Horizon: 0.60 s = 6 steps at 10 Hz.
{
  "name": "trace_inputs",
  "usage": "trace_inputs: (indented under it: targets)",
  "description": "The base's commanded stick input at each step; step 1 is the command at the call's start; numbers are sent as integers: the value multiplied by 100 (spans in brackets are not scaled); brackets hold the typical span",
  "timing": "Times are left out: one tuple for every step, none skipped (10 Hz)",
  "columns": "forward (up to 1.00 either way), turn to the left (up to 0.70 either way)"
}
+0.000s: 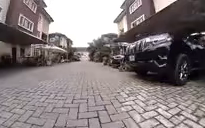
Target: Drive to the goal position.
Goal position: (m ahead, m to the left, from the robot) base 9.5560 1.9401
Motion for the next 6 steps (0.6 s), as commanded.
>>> trace_inputs:
  targets:
    - [70,0]
    - [70,0]
    - [70,0]
    - [70,0]
    - [70,0]
    - [70,0]
